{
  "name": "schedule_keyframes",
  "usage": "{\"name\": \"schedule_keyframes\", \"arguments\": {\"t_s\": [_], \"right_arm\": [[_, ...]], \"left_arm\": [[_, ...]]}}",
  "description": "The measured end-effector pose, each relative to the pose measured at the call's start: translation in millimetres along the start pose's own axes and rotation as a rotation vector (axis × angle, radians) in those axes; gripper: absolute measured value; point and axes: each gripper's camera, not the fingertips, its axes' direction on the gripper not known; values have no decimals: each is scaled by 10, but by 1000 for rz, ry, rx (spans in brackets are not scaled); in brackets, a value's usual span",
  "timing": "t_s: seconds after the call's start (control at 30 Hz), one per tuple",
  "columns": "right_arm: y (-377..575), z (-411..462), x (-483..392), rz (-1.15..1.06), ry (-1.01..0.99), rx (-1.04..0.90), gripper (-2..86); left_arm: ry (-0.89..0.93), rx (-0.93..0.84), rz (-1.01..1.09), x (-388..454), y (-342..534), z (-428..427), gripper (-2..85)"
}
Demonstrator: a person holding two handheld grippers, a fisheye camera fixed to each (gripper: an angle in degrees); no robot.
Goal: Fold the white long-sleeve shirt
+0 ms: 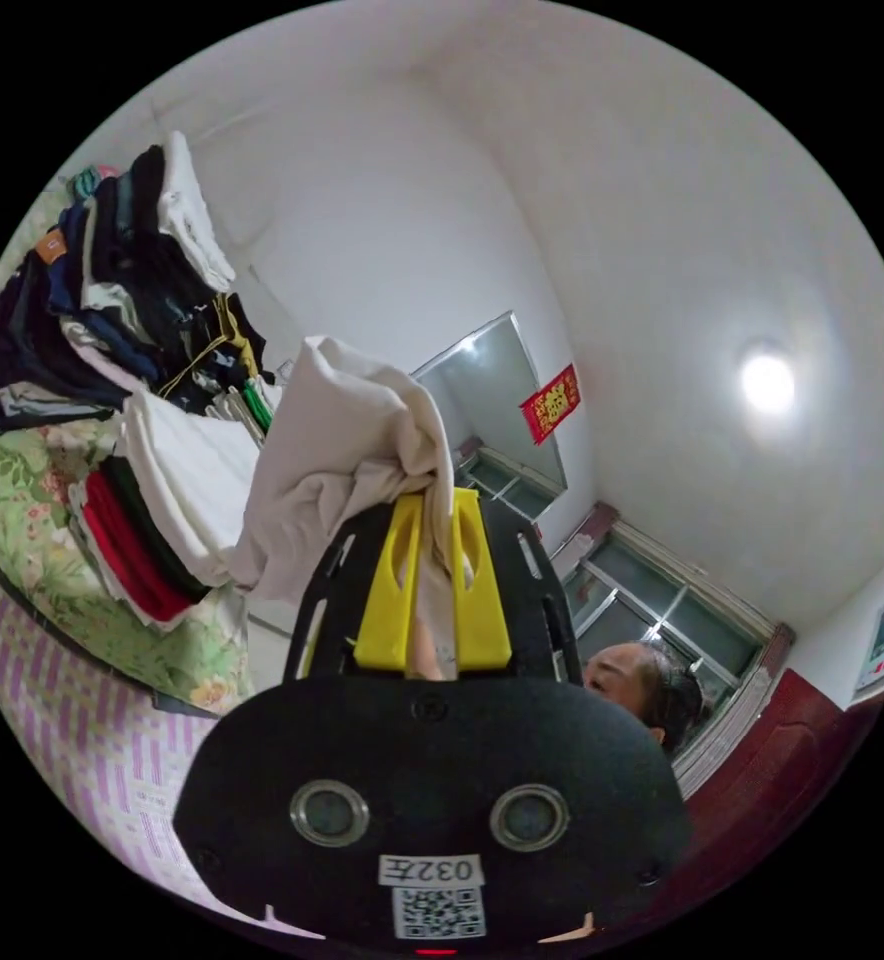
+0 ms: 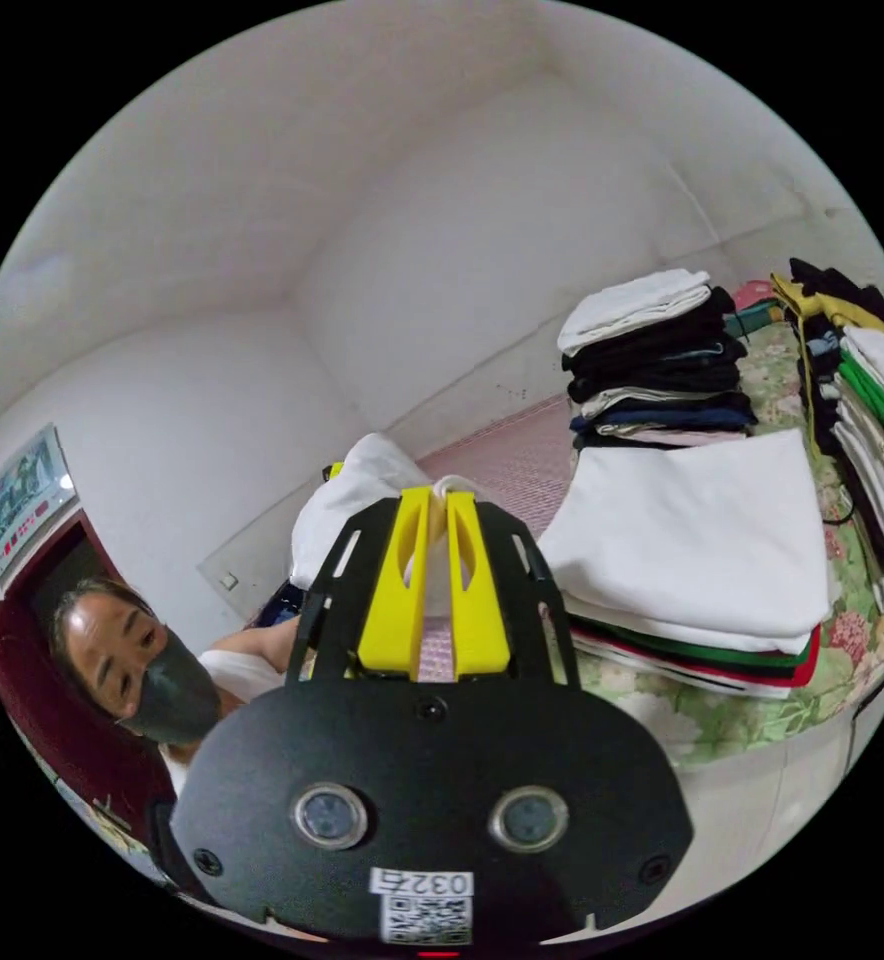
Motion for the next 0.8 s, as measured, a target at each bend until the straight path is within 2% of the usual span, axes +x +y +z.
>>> {"name": "schedule_keyframes", "arguments": {"t_s": [0.1,0.23,0.4,0.43,0.5,0.57,0.7,0.8], "right_arm": [[337,199,70,0,-129,1,33],[1205,919,54,17,-217,-53,29],[2658,1950,630,302,-171,-205,4],[3019,2132,826,385,-221,-225,1],[3461,2118,1080,548,-353,-107,-3],[3584,2020,1009,554,-264,-86,-4],[3351,2050,699,471,-171,-106,-3],[3118,2295,420,364,-41,-191,8]], "left_arm": [[-45,-6,0,-24,311,-305,17],[-240,-29,-97,-186,1121,-895,9],[-408,56,-458,-768,2535,-1617,4],[-477,54,-537,-863,2792,-1718,4],[-490,90,-572,-893,3030,-1835,4],[-382,128,-575,-923,3093,-1853,4],[-420,98,-529,-863,2903,-1765,4],[-409,167,-500,-770,2868,-1872,4]]}}
